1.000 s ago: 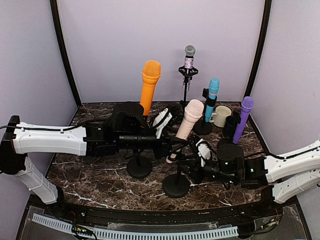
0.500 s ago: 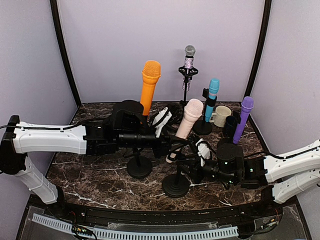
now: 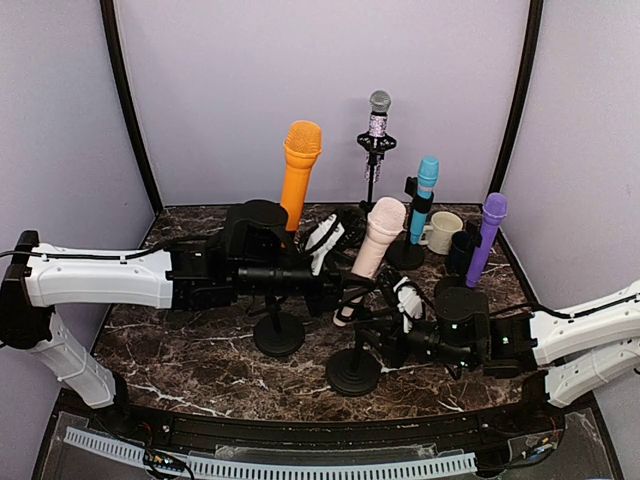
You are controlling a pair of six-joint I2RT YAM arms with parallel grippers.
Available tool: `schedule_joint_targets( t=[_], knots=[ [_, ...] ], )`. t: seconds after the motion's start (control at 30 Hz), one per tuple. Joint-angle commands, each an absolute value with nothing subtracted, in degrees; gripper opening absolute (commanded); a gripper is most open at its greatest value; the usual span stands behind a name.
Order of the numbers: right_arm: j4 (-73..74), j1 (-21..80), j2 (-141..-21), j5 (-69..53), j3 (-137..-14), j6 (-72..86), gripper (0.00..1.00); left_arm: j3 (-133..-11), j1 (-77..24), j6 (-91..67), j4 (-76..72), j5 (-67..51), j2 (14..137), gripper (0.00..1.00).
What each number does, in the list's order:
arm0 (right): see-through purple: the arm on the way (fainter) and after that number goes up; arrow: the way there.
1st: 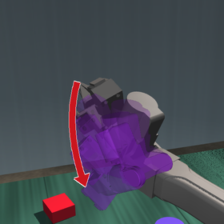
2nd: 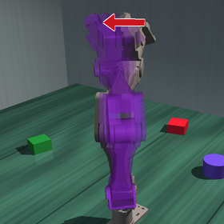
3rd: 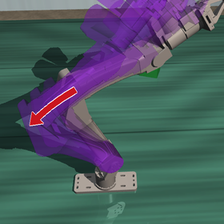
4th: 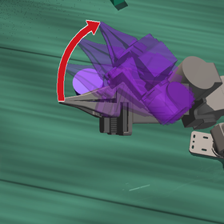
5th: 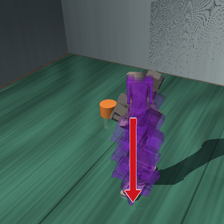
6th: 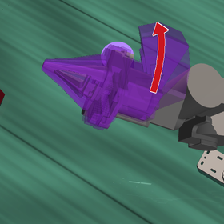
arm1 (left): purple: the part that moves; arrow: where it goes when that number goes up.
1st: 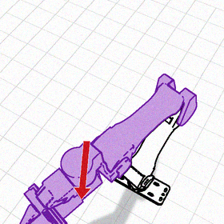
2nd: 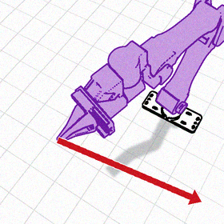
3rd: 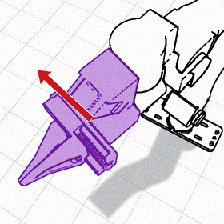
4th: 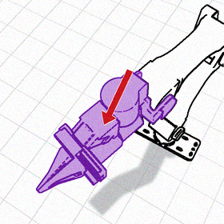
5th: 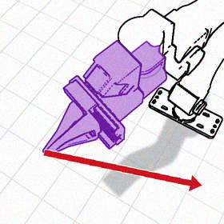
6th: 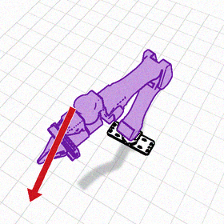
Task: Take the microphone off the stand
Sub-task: Remove the microphone from the microphone stand.
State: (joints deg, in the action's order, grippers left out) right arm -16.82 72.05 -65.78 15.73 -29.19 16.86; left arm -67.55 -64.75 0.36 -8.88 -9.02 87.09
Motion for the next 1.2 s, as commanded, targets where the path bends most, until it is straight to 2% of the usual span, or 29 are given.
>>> schedule_joint_targets(
  t=[0.0, 0.17, 0.5, 1.17],
  knots=[
    [-1.42, 72.57, -64.64, 13.96, -24.26, 20.83, 0.0, -71.25, -64.16, -1.38, -25.44, -8.1, 78.78, 0.0],
    [-0.83, 72.55, -63.02, 14.07, -23.53, 21.72, 0.0, -69.96, -64.16, -2.53, -25.84, -7.11, 78.95, 0.0],
    [-0.87, 72.55, -68.22, 12.75, -25.17, 20.87, 0.0, -72.77, -64.16, -2.28, -26.28, -7.34, 80.1, 0.0],
    [-1.05, 72.64, -70.6, 12.41, -25.81, 21.05, 0.0, -76.49, -63.66, -1.63, -26.46, -8.6, 80.77, 0.0]
  ],
)
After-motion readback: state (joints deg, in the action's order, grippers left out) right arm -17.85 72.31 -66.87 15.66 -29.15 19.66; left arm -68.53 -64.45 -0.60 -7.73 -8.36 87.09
